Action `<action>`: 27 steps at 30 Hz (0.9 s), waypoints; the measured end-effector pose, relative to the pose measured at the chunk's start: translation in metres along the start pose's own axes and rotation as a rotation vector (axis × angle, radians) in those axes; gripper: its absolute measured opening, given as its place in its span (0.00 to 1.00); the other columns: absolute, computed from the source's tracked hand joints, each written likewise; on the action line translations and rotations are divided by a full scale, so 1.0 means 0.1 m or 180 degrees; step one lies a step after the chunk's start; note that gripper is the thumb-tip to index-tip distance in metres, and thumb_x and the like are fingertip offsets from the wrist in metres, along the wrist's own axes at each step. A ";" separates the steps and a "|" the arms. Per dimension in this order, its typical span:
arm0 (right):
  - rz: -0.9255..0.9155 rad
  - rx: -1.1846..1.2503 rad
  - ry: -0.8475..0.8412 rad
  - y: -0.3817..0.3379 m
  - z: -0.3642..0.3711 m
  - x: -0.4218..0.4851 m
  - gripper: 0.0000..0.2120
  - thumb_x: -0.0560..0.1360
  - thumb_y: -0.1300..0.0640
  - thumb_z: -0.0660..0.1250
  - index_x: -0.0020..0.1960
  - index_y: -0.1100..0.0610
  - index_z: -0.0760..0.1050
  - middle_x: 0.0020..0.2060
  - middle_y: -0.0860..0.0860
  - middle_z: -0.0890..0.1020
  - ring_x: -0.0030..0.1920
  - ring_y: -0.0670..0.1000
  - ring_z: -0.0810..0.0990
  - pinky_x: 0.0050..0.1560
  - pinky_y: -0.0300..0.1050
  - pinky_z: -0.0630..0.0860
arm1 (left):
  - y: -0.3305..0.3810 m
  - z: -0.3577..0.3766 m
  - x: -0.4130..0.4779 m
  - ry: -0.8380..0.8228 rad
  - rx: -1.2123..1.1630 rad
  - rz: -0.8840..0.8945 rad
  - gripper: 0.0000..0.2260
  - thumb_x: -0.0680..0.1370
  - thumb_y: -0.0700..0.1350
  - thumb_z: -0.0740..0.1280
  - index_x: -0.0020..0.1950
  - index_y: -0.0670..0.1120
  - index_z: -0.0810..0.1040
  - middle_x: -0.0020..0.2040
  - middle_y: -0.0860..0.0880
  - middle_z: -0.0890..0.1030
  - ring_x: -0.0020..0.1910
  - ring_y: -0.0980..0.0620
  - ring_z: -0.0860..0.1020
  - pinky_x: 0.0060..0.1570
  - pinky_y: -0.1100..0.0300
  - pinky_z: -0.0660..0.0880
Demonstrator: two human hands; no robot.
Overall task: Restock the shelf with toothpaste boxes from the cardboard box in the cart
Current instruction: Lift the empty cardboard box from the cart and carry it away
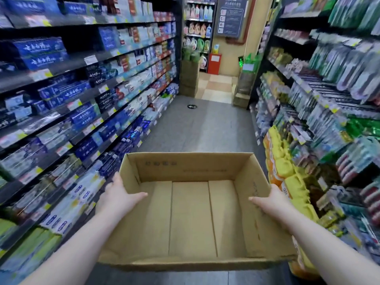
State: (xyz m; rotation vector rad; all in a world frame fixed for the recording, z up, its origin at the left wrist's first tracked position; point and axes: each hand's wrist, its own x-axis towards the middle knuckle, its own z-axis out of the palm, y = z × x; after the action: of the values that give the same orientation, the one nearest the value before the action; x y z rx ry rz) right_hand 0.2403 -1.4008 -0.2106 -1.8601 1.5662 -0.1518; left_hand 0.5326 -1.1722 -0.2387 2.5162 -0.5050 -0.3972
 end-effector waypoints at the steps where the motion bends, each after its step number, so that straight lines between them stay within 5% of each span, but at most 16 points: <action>1: 0.0007 -0.0029 -0.0021 -0.10 0.00 0.23 0.28 0.66 0.46 0.71 0.59 0.56 0.65 0.49 0.56 0.81 0.46 0.58 0.80 0.47 0.51 0.79 | 0.10 0.05 0.20 -0.0013 -0.0012 -0.0025 0.51 0.64 0.61 0.73 0.76 0.47 0.47 0.75 0.42 0.61 0.71 0.40 0.64 0.67 0.44 0.66; 14: 0.0071 0.0034 0.0054 -1.42 -0.16 3.34 0.30 0.66 0.47 0.72 0.62 0.58 0.65 0.52 0.57 0.79 0.50 0.58 0.79 0.49 0.49 0.76 | 1.90 0.62 3.17 -0.0089 0.0161 0.0120 0.49 0.64 0.62 0.73 0.75 0.48 0.49 0.72 0.40 0.66 0.68 0.40 0.68 0.63 0.44 0.70; 27: 0.0067 0.0093 0.0139 -2.39 -0.77 6.66 0.27 0.68 0.49 0.70 0.61 0.58 0.65 0.52 0.57 0.78 0.49 0.57 0.77 0.46 0.47 0.73 | 4.06 1.70 5.83 -0.0105 0.0197 0.0103 0.50 0.65 0.62 0.72 0.76 0.47 0.46 0.75 0.42 0.59 0.72 0.40 0.64 0.66 0.43 0.66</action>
State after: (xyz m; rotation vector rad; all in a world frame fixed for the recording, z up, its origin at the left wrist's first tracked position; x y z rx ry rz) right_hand 0.5751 -2.0284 -0.2393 -1.8283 1.6044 -0.2060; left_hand 0.8757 -1.8168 -0.2522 2.5610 -0.5784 -0.4175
